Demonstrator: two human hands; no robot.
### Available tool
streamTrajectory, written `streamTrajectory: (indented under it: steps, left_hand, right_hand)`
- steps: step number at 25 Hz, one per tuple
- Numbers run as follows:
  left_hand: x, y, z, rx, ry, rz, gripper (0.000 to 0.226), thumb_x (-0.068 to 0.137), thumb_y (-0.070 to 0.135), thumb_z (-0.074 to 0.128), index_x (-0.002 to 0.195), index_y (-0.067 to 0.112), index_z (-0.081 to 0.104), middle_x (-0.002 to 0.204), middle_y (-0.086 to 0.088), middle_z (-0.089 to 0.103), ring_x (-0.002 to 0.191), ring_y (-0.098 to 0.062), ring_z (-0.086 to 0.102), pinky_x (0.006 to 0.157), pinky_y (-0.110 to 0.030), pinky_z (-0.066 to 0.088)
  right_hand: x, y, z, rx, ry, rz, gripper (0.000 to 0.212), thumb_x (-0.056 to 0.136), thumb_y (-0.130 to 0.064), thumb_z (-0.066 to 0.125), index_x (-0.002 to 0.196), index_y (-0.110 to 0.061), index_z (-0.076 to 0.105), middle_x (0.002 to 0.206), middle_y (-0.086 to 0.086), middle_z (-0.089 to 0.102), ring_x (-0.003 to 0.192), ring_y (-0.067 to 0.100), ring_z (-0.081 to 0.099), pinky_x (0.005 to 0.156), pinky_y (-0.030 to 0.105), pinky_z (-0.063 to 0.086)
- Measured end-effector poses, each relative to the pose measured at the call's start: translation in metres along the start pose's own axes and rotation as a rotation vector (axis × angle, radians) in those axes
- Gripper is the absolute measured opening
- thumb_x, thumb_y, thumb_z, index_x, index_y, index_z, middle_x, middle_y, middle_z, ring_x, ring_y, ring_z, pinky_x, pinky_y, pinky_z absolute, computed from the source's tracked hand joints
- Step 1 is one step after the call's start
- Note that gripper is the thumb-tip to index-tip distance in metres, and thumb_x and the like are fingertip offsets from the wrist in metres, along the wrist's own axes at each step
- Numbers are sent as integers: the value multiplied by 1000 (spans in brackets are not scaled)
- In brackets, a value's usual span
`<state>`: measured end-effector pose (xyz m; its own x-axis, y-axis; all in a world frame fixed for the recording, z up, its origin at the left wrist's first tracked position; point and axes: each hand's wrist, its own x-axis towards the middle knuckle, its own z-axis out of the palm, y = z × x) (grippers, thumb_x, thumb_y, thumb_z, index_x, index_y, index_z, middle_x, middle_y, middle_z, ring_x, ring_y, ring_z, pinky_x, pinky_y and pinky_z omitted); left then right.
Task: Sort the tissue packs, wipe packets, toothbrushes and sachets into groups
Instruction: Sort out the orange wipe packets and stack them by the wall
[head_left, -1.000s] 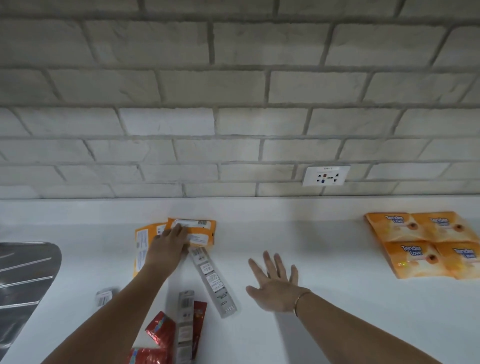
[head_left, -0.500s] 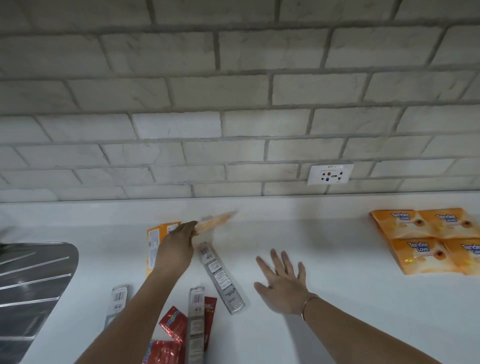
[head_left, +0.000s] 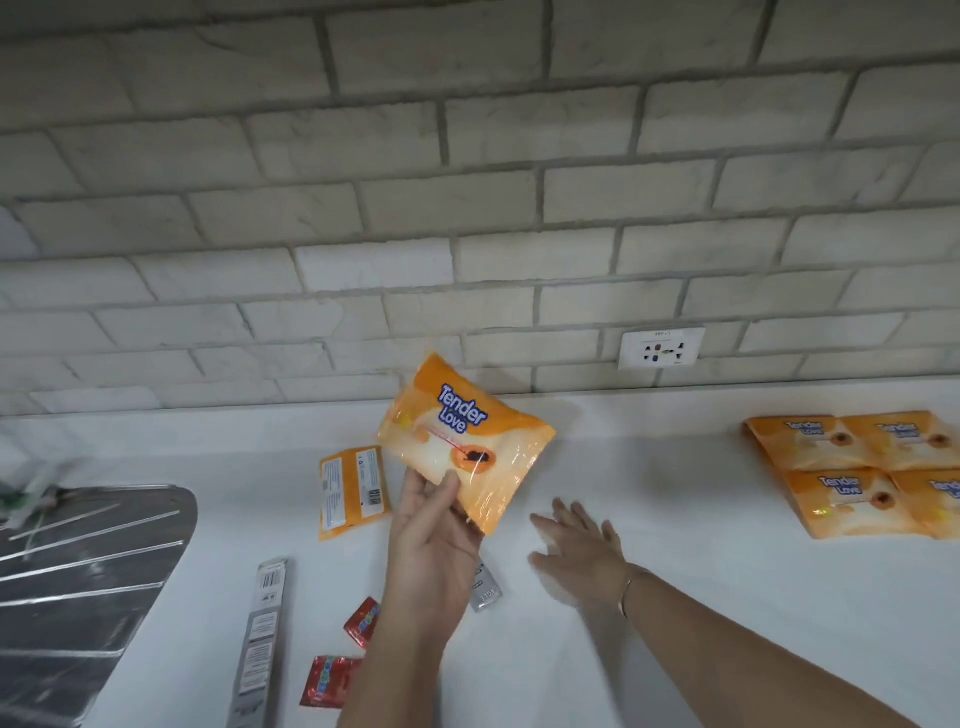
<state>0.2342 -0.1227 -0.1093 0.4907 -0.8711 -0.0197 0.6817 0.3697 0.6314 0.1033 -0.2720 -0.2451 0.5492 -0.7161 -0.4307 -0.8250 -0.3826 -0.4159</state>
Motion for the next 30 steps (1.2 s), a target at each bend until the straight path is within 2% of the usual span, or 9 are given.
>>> streamTrajectory:
  steps: [2,4,7,10,13,15,20,26,30]
  left_hand:
    - [-5,-6,0,15,28,11,48,80,2,62,125,17,64,118,-6,74,100,-21,71,78,-34,59]
    - [-6,-19,2,97,73,38,46,74,-3,62,118,11,63,106,-7,75,92,-21,73,67,-29,59]
    - [-12,-49,8,315,112,55,59,75,2,73,132,4,57,122,-15,73,111,-34,70,87,-40,56]
    - [-23,-80,33,468,100,61,59,74,2,80,130,7,62,121,-15,74,115,-33,70,98,-44,51]
    - [-25,-104,57,475,136,15,36,86,3,74,119,14,69,112,-6,78,103,-21,73,88,-37,52]
    - [-21,-117,65,417,202,-35,19,96,11,63,115,15,68,109,-5,77,98,-20,71,83,-36,50]
    - [-15,-188,94,541,275,-173,17,101,5,55,111,5,69,105,-14,78,89,-21,75,78,-34,55]
    - [-16,-318,135,774,215,-359,19,95,1,60,108,6,73,92,-9,81,90,-28,77,86,-45,61]
    - [-8,-388,173,870,189,-414,16,93,1,63,104,7,73,84,-5,78,67,-12,72,65,-26,56]
  right_hand:
    - [-19,-12,-16,562,11,56,54,81,-73,53,117,-36,70,127,-5,66,125,21,56,113,42,38]
    - [-47,-17,-29,1195,33,70,53,90,-69,51,107,-24,73,100,2,76,102,24,68,89,38,46]
    - [-92,-12,-40,1604,53,-138,45,100,-53,52,115,-14,70,101,11,74,96,24,70,81,41,51]
    - [-117,1,-55,1600,219,-270,31,91,-23,72,114,-2,65,107,16,75,97,27,70,83,39,59]
    - [-124,30,-68,1615,359,-215,18,93,-1,67,111,4,64,109,21,76,96,30,74,81,39,61]
    - [-128,58,-71,1599,443,-166,15,96,0,65,110,3,64,108,20,77,97,29,75,79,38,61]
    - [-138,159,-90,1438,619,36,9,100,-4,64,106,-5,70,94,6,80,84,18,73,71,29,58]
    - [-149,290,-107,1215,781,251,11,96,-23,64,99,-25,75,93,-3,78,92,23,73,87,48,60]
    - [-155,366,-128,1107,833,329,15,94,-29,60,99,-27,75,95,-6,77,94,22,71,91,50,57]
